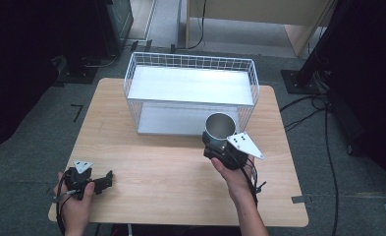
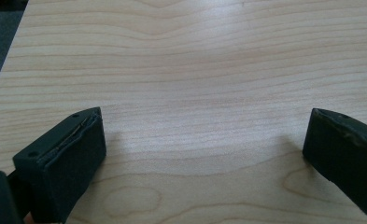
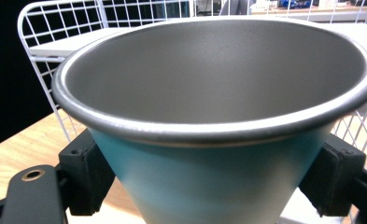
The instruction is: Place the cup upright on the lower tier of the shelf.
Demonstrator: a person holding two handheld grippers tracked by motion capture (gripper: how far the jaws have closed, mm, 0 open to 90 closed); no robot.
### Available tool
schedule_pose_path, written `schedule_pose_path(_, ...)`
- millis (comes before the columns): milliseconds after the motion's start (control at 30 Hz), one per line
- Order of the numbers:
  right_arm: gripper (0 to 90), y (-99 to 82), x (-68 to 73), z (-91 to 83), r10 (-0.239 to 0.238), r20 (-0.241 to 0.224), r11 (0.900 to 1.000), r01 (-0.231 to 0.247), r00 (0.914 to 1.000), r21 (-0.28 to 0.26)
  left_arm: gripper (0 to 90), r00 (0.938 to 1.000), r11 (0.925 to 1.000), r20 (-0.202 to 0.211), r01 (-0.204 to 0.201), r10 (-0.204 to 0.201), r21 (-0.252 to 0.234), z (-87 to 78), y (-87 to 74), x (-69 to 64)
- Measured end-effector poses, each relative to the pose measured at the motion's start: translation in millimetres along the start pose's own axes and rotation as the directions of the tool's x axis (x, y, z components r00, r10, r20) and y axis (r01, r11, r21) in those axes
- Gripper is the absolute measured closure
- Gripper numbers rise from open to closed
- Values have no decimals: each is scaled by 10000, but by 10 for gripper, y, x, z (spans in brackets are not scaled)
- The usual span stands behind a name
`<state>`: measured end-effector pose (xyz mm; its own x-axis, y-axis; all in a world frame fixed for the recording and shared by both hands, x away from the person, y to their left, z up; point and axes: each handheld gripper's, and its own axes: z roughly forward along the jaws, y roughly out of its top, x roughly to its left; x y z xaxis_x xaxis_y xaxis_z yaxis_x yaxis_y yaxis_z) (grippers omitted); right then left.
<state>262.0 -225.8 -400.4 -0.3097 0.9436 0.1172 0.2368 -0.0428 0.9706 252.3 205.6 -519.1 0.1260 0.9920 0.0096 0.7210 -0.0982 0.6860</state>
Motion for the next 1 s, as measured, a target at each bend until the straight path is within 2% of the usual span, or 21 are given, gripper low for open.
schedule_pose_path(767,170,359,95,157,-283,201,9977,295,9994,-609,0,10000,10000,-9,-20,20,6,-1,1,1)
schedule_pose_path(1000,170,510,105,204,-399,433,9954,435,9983,-858,0,10000,10000,-5,-21,21,6,-1,1,1)
